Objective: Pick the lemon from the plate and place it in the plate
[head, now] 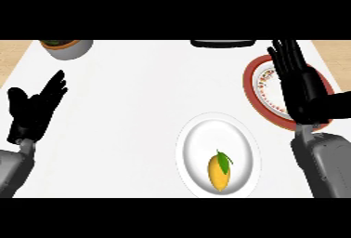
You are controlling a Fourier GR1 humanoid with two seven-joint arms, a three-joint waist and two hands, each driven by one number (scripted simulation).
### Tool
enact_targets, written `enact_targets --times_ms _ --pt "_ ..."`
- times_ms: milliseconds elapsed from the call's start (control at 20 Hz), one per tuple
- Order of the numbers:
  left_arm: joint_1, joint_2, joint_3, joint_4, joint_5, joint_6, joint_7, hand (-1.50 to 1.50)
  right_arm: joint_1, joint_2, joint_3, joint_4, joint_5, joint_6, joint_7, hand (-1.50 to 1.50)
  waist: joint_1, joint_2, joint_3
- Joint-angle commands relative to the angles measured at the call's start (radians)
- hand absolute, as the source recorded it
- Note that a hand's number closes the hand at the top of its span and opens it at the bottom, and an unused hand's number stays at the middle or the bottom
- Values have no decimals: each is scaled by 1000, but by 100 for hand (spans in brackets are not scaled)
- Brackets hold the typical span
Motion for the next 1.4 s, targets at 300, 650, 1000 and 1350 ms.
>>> enact_targets --times_ms 300,650,1000,1350 --pt "118 -97 -29 -26 -26 98 24 0 30 -253 169 -131 225 223 12 150 -2 -22 -49" --pt "209 -172 -62 -76 -41 151 -23 0 388 11 209 -68 229 -49 -231 150 4 24 -1" --pt "165 -192 -52 -39 -56 139 -24 0 476 -85 316 54 247 226 -639 -150 12 24 -8" --pt "137 -232 -76 -55 -90 184 34 0 385 -231 323 -79 544 119 -390 -150 10 21 -10"
